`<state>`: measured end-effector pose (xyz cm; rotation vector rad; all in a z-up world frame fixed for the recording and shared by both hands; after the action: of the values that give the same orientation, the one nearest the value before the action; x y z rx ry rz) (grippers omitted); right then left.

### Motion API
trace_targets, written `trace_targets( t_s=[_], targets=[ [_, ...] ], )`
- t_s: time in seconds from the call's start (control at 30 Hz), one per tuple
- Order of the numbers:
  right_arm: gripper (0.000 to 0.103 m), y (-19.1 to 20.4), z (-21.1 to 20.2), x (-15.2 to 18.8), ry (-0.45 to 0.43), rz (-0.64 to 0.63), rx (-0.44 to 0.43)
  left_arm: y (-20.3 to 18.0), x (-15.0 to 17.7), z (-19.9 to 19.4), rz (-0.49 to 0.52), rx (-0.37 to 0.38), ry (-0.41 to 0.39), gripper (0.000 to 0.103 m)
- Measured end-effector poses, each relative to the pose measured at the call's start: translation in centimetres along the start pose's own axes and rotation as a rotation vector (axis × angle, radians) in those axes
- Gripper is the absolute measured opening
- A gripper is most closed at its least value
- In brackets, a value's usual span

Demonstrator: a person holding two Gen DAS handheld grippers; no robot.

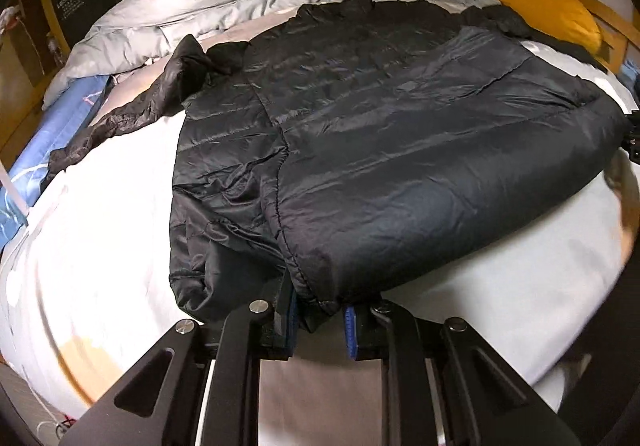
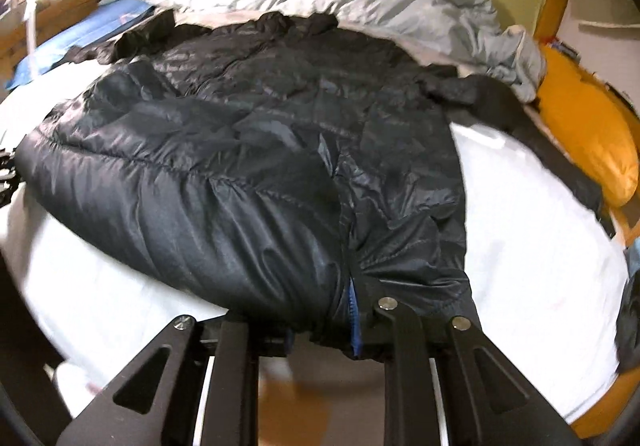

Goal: Fold large clothes

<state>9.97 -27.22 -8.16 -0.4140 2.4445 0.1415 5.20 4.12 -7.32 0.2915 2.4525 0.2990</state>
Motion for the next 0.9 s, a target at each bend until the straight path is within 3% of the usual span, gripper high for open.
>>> trace_targets(
  t_s=[0.13, 0.2, 0.27, 0.33, 0.37, 0.4, 0.53, 0.73, 0.83, 0.9],
  targets=[
    [0.023, 0.7, -1.0, 0.8, 0.019, 0.002, -0.021, 0.6, 0.5, -1.3, -0.011, 0.012, 0.018, 0.021],
    [0.027, 0.3, -1.5, 0.4, 0.015, 0.019, -0.028, 1.1, 0.4, -1.5, -0.014, 0.013, 0.031, 0.026],
    [0.042, -0.6, -2.0, -0.3, 0.005, 0.045, -0.026, 1.5, 0.2, -1.6, -0.032, 0.027, 0.045, 0.03],
    [0.055, -1.7, -2.6, -1.1, -0.015, 0.07, -0.015, 2.4, -0.5, -1.9, -0.053, 0.035, 0.044, 0.038],
    [0.063, -2.3, -3.0, -1.6, -0.031, 0.079, -0.012, 2.9, -1.0, -2.2, -0.062, 0.027, 0.036, 0.048],
    [0.066, -2.8, -3.5, -2.2, -0.05, 0.085, -0.009, 3.6, -1.7, -2.6, -0.074, 0.009, 0.017, 0.057],
    [0.08, -4.5, -4.8, -5.4, -0.129, 0.081, 0.026, 5.4, -4.6, -3.5, -0.105, -0.045, -0.071, 0.072],
    [0.085, -6.8, -2.2, -11.3, -0.18, 0.09, 0.07, 7.7, -11.3, 0.7, -0.149, -0.11, -0.165, 0.079],
    [0.085, -8.6, 0.9, -13.4, -0.185, 0.125, 0.083, 9.0, -13.8, 4.7, -0.186, -0.178, -0.152, 0.079],
    [0.085, -9.7, 2.7, -13.7, -0.182, 0.148, 0.085, 10.1, -14.2, 7.0, -0.215, -0.171, -0.135, 0.079]
  ],
)
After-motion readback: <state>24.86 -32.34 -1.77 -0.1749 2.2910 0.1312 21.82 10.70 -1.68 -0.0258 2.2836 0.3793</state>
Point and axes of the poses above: each gripper's, at about its wrist camera, not at the fingertips, and z roughly the way its jaws point, y to its left, x to its underside, the point moved 1 cm from there along z, roughly the way its jaws point, and after that the axes turned 10 degrees about -x, right-handed, at the moved point
